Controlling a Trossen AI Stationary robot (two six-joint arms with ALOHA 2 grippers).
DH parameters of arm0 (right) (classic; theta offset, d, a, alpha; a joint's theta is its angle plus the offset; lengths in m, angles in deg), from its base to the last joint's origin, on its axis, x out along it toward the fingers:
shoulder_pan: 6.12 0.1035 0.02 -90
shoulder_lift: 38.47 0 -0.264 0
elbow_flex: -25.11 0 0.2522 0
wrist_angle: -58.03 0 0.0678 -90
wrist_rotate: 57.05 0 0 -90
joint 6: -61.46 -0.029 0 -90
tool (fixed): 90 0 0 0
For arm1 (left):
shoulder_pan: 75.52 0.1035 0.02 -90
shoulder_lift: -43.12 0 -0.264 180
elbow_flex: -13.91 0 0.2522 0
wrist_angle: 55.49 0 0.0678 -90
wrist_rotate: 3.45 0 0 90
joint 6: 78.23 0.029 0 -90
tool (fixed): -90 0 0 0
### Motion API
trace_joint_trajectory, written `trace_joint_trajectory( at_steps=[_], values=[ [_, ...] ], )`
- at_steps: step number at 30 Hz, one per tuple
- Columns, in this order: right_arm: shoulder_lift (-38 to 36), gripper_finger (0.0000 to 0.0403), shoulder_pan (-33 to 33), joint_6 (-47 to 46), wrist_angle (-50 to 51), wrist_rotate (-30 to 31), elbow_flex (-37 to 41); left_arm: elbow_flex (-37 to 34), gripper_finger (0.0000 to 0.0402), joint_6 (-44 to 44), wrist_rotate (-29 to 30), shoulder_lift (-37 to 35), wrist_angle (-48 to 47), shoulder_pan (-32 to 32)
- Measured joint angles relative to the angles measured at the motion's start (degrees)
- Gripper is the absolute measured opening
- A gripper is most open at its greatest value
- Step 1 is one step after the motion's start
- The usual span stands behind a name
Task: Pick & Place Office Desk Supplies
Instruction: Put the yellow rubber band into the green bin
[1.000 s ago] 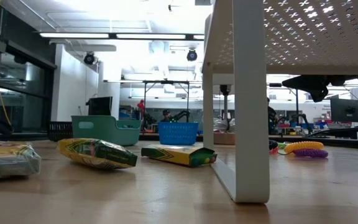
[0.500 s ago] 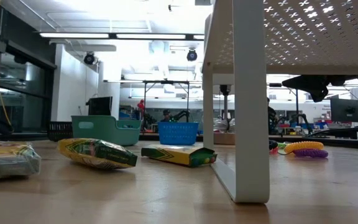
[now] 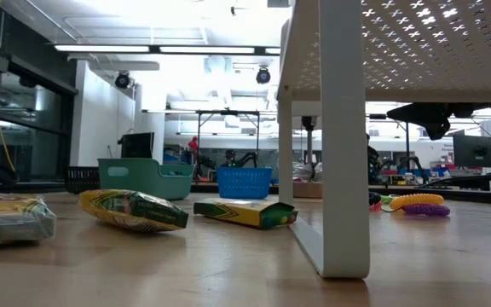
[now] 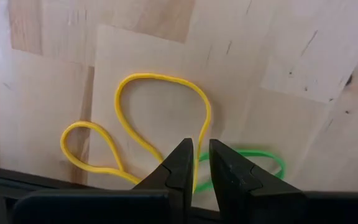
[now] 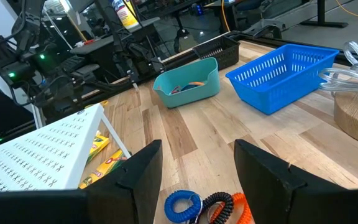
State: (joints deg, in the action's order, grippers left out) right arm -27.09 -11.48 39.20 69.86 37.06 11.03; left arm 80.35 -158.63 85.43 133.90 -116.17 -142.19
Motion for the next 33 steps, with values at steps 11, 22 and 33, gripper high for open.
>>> trace_joint_trajectory(
  at_steps=[11,22,33],
  values=[
    [0.0,0.0188,0.0,0.0,0.0,0.0,0.0,0.0,0.0047,-1.4,0.8,2.0,0.1,-1.8],
    [0.0,0.0188,0.0,0.0,0.0,0.0,0.0,0.0,0.0047,-2.2,1.0,2.0,0.0,-1.7],
    [0.0,0.0188,0.0,0.0,0.0,0.0,0.0,0.0,0.0047,-2.6,-0.8,2.0,-0.2,-0.5]
  ],
)
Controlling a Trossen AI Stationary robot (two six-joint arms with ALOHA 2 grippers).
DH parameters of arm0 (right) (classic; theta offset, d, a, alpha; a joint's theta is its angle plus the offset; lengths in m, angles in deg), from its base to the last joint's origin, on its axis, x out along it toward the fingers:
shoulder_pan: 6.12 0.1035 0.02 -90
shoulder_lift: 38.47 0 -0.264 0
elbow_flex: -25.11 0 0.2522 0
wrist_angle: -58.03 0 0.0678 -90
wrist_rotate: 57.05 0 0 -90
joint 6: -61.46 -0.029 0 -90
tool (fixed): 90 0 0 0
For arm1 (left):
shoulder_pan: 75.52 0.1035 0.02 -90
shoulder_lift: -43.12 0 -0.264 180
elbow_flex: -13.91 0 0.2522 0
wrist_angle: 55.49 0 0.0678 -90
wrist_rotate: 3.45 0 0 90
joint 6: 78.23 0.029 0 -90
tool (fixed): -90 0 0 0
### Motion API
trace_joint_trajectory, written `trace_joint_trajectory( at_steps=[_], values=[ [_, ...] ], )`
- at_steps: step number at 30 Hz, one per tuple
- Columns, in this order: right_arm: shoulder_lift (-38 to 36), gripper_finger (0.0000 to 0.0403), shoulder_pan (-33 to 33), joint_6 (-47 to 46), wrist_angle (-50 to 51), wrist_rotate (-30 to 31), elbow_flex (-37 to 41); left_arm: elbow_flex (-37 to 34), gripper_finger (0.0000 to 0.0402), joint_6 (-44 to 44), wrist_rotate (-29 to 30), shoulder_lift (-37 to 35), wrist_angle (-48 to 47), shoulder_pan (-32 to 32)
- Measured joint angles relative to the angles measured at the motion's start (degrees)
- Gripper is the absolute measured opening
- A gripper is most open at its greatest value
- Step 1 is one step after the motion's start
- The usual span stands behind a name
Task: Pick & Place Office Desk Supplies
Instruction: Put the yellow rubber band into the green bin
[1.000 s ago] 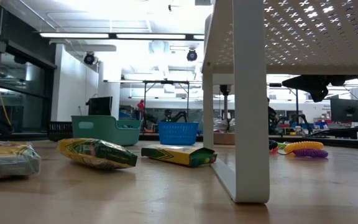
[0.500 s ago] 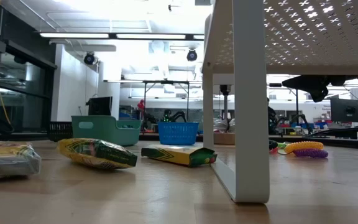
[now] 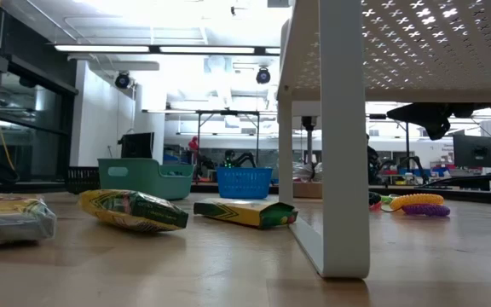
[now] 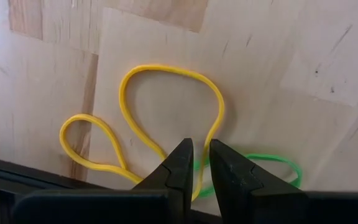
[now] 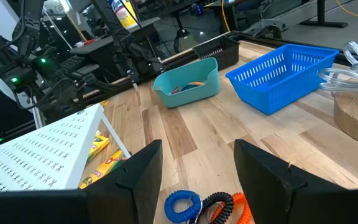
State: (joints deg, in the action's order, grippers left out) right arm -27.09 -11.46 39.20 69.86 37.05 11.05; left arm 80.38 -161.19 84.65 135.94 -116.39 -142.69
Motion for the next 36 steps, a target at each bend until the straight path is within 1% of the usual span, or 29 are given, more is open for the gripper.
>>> trace_joint_trajectory(
  at_steps=[7,36],
  values=[
    [0.0,0.0188,0.0,0.0,0.0,0.0,0.0,0.0,0.0047,-0.7,-1.0,0.0,0.0,0.3],
    [0.0,0.0188,0.0,0.0,0.0,0.0,0.0,-0.1,0.0047,-0.9,-1.1,0.0,-0.2,0.7]
  ],
)
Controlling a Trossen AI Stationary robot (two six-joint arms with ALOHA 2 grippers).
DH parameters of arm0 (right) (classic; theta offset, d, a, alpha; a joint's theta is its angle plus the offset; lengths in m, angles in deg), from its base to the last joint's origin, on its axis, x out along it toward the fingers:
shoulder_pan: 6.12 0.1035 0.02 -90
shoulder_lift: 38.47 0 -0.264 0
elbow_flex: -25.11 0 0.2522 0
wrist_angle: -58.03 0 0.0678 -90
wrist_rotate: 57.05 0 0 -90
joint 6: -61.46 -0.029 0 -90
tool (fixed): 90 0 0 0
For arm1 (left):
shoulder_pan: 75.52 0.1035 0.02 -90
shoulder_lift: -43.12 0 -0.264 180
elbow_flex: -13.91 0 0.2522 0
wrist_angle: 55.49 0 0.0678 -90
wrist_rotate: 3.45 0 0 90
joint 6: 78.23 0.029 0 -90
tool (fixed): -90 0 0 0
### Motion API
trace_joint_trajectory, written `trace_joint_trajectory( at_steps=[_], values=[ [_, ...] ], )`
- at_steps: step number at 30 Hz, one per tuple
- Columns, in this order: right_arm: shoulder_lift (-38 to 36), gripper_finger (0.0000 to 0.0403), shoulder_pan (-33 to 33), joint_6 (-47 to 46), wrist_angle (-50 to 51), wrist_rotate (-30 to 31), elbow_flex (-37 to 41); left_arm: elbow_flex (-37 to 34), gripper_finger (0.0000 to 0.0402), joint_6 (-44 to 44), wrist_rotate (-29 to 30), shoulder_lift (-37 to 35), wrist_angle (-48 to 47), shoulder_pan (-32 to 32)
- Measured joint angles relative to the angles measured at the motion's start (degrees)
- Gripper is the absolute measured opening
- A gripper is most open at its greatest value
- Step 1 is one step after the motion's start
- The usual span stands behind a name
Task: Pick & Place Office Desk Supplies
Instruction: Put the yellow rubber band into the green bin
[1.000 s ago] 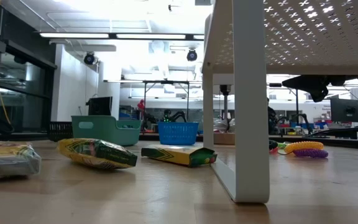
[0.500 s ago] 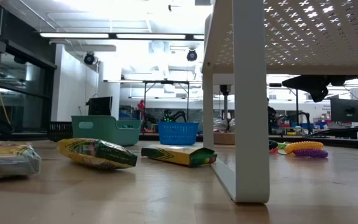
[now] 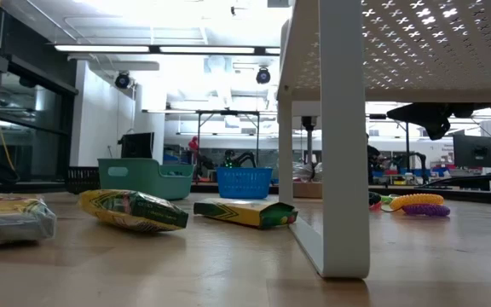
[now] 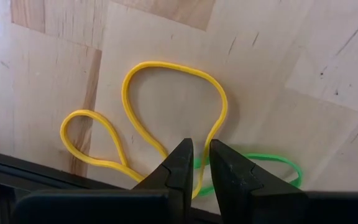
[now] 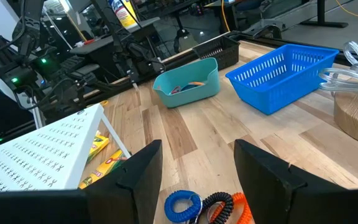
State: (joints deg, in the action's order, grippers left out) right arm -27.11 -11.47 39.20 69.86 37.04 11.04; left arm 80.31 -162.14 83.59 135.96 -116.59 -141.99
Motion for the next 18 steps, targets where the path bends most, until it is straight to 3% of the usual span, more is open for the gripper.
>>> trace_joint_trajectory(
  at_steps=[18],
  values=[
    [0.0,0.0188,0.0,0.0,0.0,0.0,0.0,0.0,0.0002,-0.1,0.0,0.0,0.1,0.0]
  ],
)
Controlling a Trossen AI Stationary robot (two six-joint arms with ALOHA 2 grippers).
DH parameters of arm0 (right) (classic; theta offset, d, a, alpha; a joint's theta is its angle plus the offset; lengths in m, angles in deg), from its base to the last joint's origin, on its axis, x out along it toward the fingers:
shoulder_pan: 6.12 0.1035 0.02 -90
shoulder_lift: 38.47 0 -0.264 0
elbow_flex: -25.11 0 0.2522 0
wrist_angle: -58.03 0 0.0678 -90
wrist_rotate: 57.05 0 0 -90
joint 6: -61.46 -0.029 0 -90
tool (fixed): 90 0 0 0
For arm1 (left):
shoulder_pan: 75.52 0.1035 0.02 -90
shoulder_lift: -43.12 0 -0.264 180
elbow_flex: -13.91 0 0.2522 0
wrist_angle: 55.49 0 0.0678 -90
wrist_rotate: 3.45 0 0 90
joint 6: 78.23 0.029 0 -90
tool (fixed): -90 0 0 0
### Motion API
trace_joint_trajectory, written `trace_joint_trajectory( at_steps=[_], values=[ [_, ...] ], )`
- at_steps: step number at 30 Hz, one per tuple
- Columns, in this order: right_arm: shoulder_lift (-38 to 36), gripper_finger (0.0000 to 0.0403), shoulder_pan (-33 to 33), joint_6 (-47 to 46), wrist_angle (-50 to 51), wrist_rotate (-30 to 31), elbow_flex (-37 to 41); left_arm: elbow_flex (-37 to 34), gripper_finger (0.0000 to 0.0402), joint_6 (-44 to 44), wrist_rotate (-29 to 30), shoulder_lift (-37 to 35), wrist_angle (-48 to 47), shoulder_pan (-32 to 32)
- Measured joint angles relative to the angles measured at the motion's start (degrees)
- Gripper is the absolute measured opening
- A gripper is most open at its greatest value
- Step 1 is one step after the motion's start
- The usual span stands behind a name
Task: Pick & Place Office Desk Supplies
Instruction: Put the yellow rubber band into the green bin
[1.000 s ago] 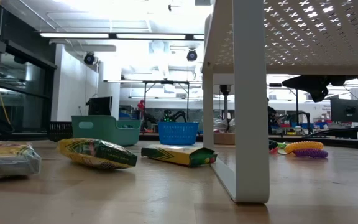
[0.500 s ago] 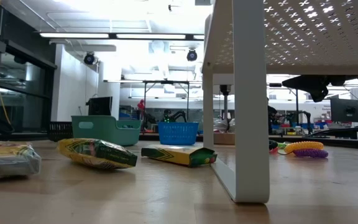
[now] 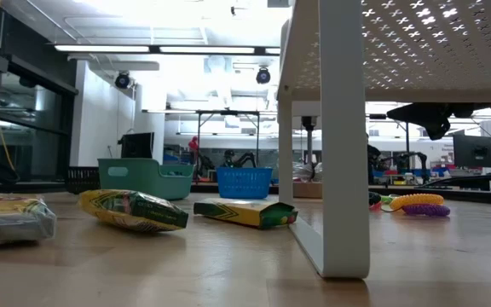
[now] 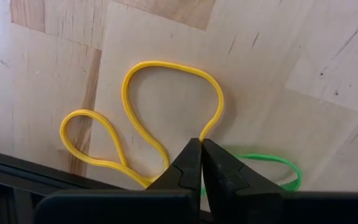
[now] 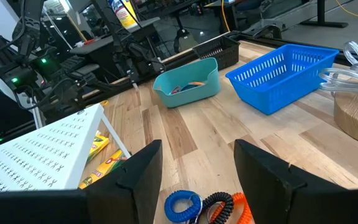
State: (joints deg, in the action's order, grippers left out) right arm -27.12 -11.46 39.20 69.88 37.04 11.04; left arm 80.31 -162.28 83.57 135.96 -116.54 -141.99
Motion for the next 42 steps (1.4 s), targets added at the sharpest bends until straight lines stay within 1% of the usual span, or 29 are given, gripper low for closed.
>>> trace_joint_trajectory(
  at_steps=[5,14,24,30,34,38,42],
  values=[
    [0.0,0.0188,0.0,0.0,0.0,0.0,0.0,0.0,0.0001,0.0,0.0,0.0,0.0,0.1],
    [0.0,0.0188,0.0,0.0,0.0,0.0,0.0,0.0,0.0001,1.5,-1.4,-0.9,0.0,2.8],
    [0.0,0.0188,0.0,0.0,0.0,0.0,0.0,0.1,0.0000,6.1,-1.0,-6.4,0.0,6.7],
    [0.0,0.0188,0.0,0.0,0.0,0.0,0.0,0.1,0.0000,8.9,0.4,-10.7,0.0,9.2],
    [0.0,0.0188,0.0,0.0,0.0,0.0,0.0,0.1,0.0000,11.0,2.6,-13.6,-0.1,11.0],
    [0.0,0.0188,0.0,0.0,0.0,0.0,0.0,0.1,0.0000,13.8,4.6,-16.1,-0.1,13.1],
    [0.0,0.0188,0.0,0.0,0.0,0.0,0.0,0.1,0.0000,17.4,5.2,-18.6,-0.3,15.6]
  ],
)
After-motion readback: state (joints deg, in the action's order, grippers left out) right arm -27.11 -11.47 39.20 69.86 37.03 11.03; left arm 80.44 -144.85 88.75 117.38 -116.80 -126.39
